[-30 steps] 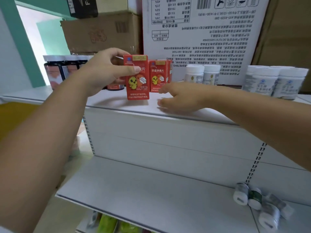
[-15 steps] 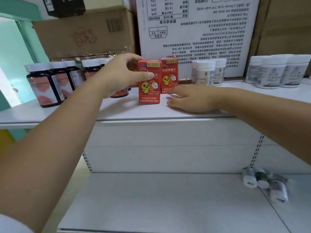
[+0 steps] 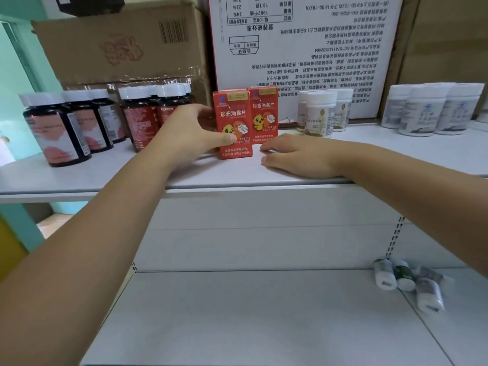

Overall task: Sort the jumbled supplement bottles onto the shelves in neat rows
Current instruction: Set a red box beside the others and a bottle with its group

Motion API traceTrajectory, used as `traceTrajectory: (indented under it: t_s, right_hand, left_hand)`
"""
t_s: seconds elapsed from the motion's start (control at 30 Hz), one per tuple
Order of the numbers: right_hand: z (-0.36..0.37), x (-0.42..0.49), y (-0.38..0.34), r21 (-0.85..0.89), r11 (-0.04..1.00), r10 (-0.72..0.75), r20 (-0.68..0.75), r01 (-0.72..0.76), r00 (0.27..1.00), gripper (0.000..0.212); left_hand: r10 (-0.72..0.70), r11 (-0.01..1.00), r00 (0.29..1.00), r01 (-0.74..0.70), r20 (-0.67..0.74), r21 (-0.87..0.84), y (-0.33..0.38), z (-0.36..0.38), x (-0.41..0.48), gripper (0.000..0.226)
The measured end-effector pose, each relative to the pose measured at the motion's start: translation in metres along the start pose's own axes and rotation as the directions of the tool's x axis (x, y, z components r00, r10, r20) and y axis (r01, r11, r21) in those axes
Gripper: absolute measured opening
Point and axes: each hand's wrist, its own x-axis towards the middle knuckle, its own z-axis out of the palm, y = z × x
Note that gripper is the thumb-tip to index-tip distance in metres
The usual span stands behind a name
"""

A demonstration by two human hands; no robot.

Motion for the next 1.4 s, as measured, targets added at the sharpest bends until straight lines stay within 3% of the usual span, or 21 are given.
traceTrajectory:
  t_s: [0.2, 0.37, 0.5, 0.7, 0.83, 1.13, 1.4]
  right_hand:
    - [0.0, 0.001, 0.001, 0.004, 1.0, -0.004, 0.0, 0.004, 1.0, 0.053]
    - [0.001, 0.002, 0.004, 0.008, 1.0, 0.002, -0.006, -0.002, 1.0, 0.054]
    - [0.001, 0.003, 0.004, 0.012, 1.0, 0.007, -0.014, -0.007, 1.0, 0.053]
    - [0.0, -0.002, -0.001, -0.006, 1.0, 0.019, -0.068, -0.02, 0.998, 0.049]
    - [-0.007, -0.011, 0.001, -0.03, 0.996, 0.076, -0.114, -0.08, 0.991, 0.051]
    - [-0.018, -0.095, 0.046, -0.017, 0.974, 0.217, -0.227, -0.227, 0.949, 0.049]
    - [-0.003, -0.224, 0.097, 0.0, 0.965, 0.241, -0.394, -0.262, 0.887, 0.051]
  left_hand:
    - [-0.014, 0.999, 1.0, 0.015, -0.015, 0.051, 0.001, 0.002, -0.001, 0.052]
    - [-0.009, 0.99, 1.0, 0.005, 0.027, 0.144, -0.002, 0.005, 0.002, 0.03]
    - [-0.021, 0.973, 0.998, 0.005, 0.066, 0.231, -0.001, 0.007, 0.002, 0.036]
    - [-0.14, 0.837, 0.961, -0.015, 0.24, 0.547, 0.004, 0.0, -0.002, 0.046]
    - [-0.127, 0.805, 0.944, -0.082, 0.306, 0.588, 0.002, -0.022, -0.012, 0.041]
    - [-0.038, 0.877, 0.974, -0.075, 0.224, 0.475, 0.031, -0.012, -0.069, 0.039]
    - [0.066, 0.913, 0.997, -0.048, -0.029, 0.405, 0.086, 0.057, -0.155, 0.046]
